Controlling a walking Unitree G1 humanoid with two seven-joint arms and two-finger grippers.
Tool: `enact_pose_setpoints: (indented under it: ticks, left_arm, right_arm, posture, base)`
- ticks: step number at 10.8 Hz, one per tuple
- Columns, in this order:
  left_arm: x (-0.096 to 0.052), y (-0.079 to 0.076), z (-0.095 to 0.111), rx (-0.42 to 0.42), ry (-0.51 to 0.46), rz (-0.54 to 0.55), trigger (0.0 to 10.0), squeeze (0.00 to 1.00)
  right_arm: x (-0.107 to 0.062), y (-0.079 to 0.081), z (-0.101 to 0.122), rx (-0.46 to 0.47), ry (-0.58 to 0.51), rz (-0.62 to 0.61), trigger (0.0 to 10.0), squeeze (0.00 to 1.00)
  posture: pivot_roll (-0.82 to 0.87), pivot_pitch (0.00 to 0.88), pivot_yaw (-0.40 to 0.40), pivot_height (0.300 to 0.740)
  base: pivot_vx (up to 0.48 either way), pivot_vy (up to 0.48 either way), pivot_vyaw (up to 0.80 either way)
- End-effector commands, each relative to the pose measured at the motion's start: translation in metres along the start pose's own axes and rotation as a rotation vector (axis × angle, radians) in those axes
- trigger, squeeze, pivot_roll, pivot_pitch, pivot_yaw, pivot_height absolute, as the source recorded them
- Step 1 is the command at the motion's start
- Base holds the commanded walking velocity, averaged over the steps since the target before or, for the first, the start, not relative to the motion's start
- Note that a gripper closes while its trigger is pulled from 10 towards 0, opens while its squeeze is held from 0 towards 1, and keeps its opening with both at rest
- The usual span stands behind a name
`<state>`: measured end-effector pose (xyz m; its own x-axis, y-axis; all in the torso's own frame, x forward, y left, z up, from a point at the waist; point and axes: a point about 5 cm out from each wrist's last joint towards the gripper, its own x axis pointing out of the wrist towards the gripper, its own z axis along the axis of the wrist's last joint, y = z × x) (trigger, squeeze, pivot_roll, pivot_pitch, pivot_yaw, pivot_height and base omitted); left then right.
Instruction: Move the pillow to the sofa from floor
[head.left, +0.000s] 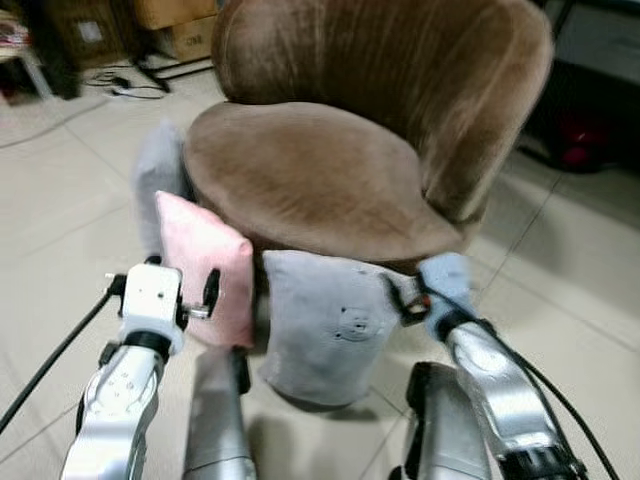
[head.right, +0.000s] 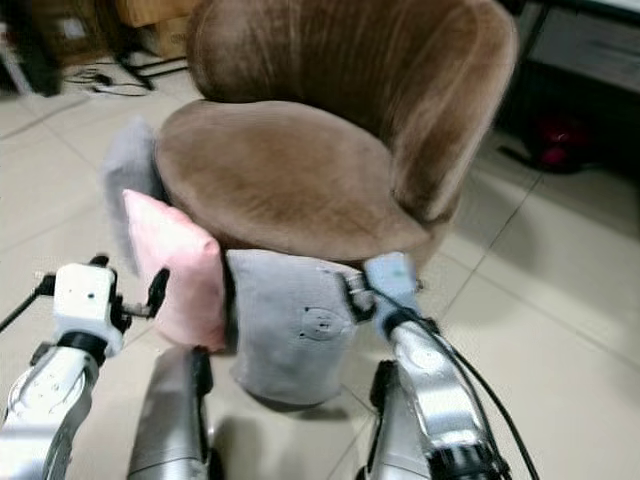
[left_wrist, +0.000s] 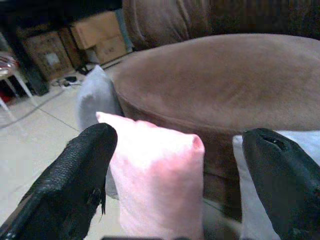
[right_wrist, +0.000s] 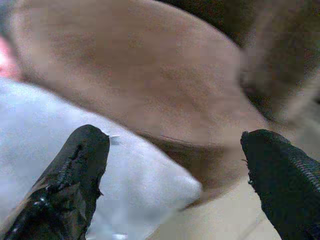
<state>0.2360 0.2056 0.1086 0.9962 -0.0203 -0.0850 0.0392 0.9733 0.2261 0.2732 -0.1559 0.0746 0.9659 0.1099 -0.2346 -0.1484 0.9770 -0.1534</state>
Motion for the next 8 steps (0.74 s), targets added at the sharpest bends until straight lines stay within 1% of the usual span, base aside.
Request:
enact_pose_setpoints:
  ticks: [1, 2, 3, 5, 7, 8]
  left_arm:
    - [0.003, -0.002, -0.001, 0.008, 0.0, -0.005, 10.0, 0.0]
    - [0.005, -0.003, -0.001, 0.002, -0.003, -0.003, 10.0, 0.0]
    - [0.009, -0.006, -0.002, 0.004, -0.003, -0.002, 10.0, 0.0]
    - [0.009, -0.01, -0.001, -0.004, -0.018, -0.012, 10.0, 0.0]
    - [0.008, -0.015, 0.0, 0.016, -0.035, -0.042, 10.0, 0.0]
    - [0.008, -0.016, 0.002, 0.018, -0.048, -0.043, 10.0, 0.0]
  right_arm:
    - [-0.004, -0.013, 0.001, 0.029, 0.003, -0.085, 10.0, 0.0]
    - [-0.018, -0.018, -0.002, 0.068, 0.005, -0.145, 10.0, 0.0]
    - [-0.033, -0.023, -0.002, 0.076, -0.004, -0.216, 10.0, 0.0]
    - [-0.047, -0.029, -0.003, 0.123, -0.008, -0.301, 10.0, 0.0]
    - [-0.044, -0.023, -0.003, 0.103, -0.009, -0.241, 10.0, 0.0]
    - [-0.041, -0.014, 0.001, 0.122, -0.019, -0.171, 10.0, 0.0]
  posture:
    - [-0.07, 0.0, -0.013, 0.455]
    - [-0.09, 0.0, -0.006, 0.455]
    - [-0.09, 0.0, -0.001, 0.455]
    - [-0.11, 0.0, 0.014, 0.455]
    - [-0.11, 0.0, 0.028, 0.455]
    - [-0.11, 0.0, 0.028, 0.455]
  base:
    - [0.0, 0.0, 0.0]
    - [0.0, 0.0, 0.0]
    - [0.0, 0.0, 0.0]
    - [0.0, 0.0, 0.0]
    - [0.0, 0.0, 0.8]
    - [0.0, -0.322, 0.8]
